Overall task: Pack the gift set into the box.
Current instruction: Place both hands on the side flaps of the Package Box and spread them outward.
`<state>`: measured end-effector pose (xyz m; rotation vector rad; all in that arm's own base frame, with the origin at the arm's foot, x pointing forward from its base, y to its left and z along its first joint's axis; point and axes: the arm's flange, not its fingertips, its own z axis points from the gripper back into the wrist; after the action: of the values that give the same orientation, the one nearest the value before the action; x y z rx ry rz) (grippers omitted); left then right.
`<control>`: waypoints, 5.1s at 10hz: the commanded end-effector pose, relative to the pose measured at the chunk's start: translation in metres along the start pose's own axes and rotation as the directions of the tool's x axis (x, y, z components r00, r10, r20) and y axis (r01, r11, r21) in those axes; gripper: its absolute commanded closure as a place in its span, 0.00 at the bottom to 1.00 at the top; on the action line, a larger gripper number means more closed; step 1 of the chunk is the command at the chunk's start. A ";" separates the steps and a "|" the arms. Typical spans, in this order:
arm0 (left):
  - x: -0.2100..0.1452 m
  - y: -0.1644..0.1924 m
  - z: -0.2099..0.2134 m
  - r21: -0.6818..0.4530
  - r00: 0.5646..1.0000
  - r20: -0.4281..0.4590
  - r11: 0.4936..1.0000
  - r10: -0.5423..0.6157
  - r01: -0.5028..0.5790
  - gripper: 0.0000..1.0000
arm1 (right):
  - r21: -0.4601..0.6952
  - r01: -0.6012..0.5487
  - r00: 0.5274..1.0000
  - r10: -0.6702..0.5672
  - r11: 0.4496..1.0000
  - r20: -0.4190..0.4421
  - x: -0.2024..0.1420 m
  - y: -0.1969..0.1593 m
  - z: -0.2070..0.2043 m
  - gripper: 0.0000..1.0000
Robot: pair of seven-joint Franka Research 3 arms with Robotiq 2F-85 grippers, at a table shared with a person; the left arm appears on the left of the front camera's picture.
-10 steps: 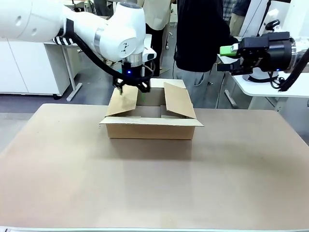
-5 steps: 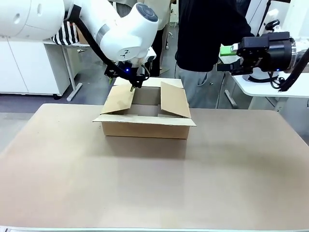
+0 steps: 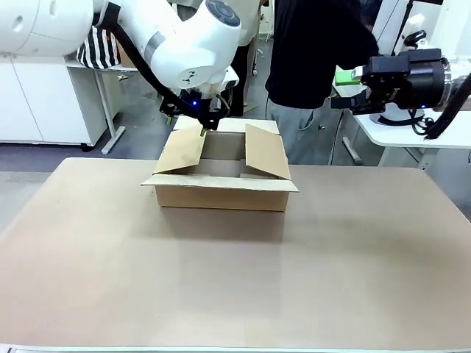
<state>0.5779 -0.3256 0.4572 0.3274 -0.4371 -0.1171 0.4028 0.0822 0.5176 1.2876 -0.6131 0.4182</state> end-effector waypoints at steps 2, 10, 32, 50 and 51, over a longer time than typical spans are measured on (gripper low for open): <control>-0.011 -0.006 -0.011 -0.070 1.000 -0.017 0.997 -0.013 0.012 0.00 | 0.020 0.000 1.000 -0.001 1.000 0.023 0.002 0.002 -0.003 0.00; -0.018 -0.018 -0.033 0.046 0.998 -0.060 0.998 -0.034 0.036 0.00 | 0.020 0.000 1.000 -0.001 1.000 0.023 0.002 0.002 -0.003 0.00; -0.107 0.259 -0.078 -0.487 0.887 -0.208 0.743 0.412 -0.459 0.00 | 0.020 0.000 1.000 -0.001 1.000 0.023 0.002 0.002 -0.003 0.00; -0.099 0.251 -0.082 -0.472 0.875 -0.206 0.739 0.437 -0.480 0.00 | -0.588 -0.536 0.670 -0.119 0.606 -0.733 0.104 -0.070 -0.242 0.00; -0.099 0.251 -0.082 -0.472 0.875 -0.206 0.739 0.437 -0.480 0.00 | -0.562 -0.327 0.762 -0.139 0.760 -0.632 0.082 -0.077 -0.267 0.00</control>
<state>0.5343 -0.0472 0.4298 -0.3250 -0.3767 0.2545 0.5677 0.3031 0.4749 0.2175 -0.1733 0.7019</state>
